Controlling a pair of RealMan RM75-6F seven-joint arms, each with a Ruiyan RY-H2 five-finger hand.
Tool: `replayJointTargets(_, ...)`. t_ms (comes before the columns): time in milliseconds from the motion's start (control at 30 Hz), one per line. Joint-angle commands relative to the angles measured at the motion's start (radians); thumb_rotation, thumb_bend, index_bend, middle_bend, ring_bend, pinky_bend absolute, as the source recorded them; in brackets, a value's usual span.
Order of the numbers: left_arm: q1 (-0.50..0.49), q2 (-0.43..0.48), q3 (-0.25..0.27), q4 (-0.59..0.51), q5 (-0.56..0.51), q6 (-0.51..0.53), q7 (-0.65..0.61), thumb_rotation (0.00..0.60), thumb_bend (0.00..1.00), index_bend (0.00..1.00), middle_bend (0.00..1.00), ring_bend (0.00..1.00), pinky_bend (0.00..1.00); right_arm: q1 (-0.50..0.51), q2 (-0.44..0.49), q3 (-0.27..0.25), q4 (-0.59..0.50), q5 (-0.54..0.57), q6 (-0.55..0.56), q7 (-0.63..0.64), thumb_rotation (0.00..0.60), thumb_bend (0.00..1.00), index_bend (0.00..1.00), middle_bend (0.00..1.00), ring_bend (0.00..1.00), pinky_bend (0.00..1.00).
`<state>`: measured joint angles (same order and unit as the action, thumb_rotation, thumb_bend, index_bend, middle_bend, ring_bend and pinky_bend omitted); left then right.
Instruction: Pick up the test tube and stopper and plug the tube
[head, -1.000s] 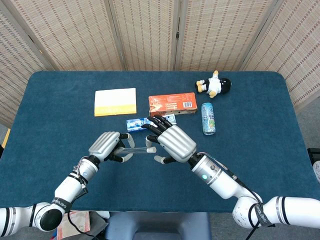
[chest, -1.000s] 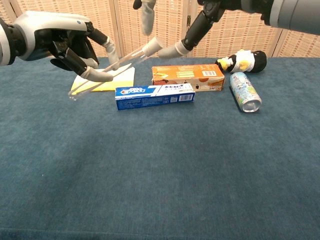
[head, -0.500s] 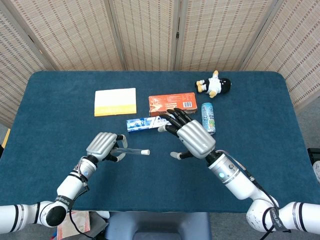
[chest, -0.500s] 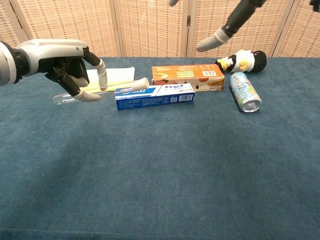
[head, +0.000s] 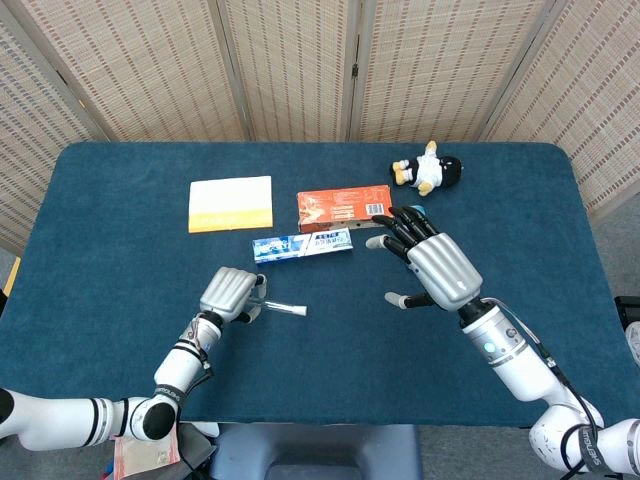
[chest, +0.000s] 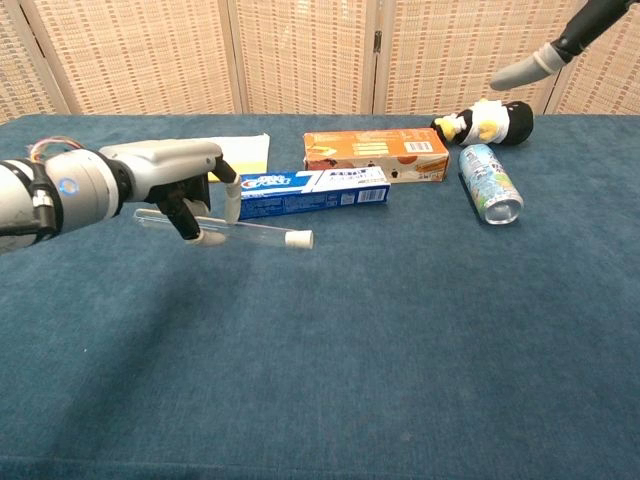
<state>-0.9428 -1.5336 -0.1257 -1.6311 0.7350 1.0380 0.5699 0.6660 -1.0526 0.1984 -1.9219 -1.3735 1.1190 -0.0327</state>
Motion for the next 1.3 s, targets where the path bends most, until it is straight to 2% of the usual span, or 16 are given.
replayJointTargets(33, -0.019, -0.046, -0.006, 0.027, -0.039, -0.005, 0.032, 0.6, 0.33, 0.6, 1.0, 1.0, 1.0, -0.008, 0.009, -0.001, 0.006, 0.0, -0.003, 0.02, 0.6, 0.12, 0.26, 0.1, 0.0, 0.0)
replayJointTargets(433, -0.054, -0.136, -0.016, 0.1, -0.101, -0.008, 0.118, 0.6, 0.33, 0.55, 1.0, 1.0, 1.0, -0.036, 0.025, -0.004, 0.013, -0.002, -0.002, 0.051, 0.6, 0.12, 0.24, 0.1, 0.0, 0.0)
replayJointTargets(700, -0.059, -0.151, -0.017, 0.107, -0.136, -0.01, 0.155, 0.6, 0.33, 0.39, 1.0, 1.0, 1.0, -0.043, 0.025, 0.002, 0.022, 0.003, -0.007, 0.06, 0.6, 0.12, 0.23, 0.1, 0.0, 0.0)
replayJointTargets(833, -0.049, -0.136, -0.014, 0.078, -0.136, -0.002, 0.157, 0.6, 0.33, 0.36, 1.0, 1.0, 1.0, -0.045, 0.024, 0.007, 0.026, 0.002, -0.006, 0.067, 0.6, 0.12, 0.23, 0.1, 0.0, 0.0)
replayJointTargets(967, -0.006, -0.063, 0.006, -0.019, -0.063, 0.045, 0.123, 0.6, 0.33, 0.33, 1.0, 1.0, 1.0, -0.061, 0.053, 0.0, 0.03, -0.002, -0.003, 0.058, 0.6, 0.12, 0.22, 0.1, 0.0, 0.0)
replayJointTargets(1067, 0.072, 0.039, 0.03, -0.128, 0.036, 0.115, 0.039, 0.6, 0.33, 0.32, 0.99, 0.99, 1.0, -0.094, 0.098, -0.016, 0.034, 0.002, 0.007, 0.07, 0.6, 0.12, 0.22, 0.1, 0.0, 0.0)
replayJointTargets(1133, 0.119, 0.103, 0.046, -0.17, 0.084, 0.151, -0.01, 0.6, 0.33, 0.32, 0.96, 0.97, 1.0, -0.116, 0.123, -0.032, 0.04, 0.003, 0.008, 0.078, 0.6, 0.17, 0.22, 0.11, 0.0, 0.0)
replayJointTargets(1167, 0.15, 0.143, 0.054, -0.189, 0.115, 0.175, -0.046, 0.6, 0.33, 0.32, 0.94, 0.95, 1.0, -0.132, 0.134, -0.044, 0.046, 0.001, 0.011, 0.09, 0.6, 0.2, 0.22, 0.12, 0.0, 0.02)
replayJointTargets(1300, 0.259, 0.256, 0.082, -0.202, 0.224, 0.267, -0.17, 0.6, 0.33, 0.34, 0.82, 0.81, 0.98, -0.191, 0.157, -0.092, 0.086, -0.033, 0.032, 0.135, 0.6, 0.32, 0.22, 0.16, 0.03, 0.21)
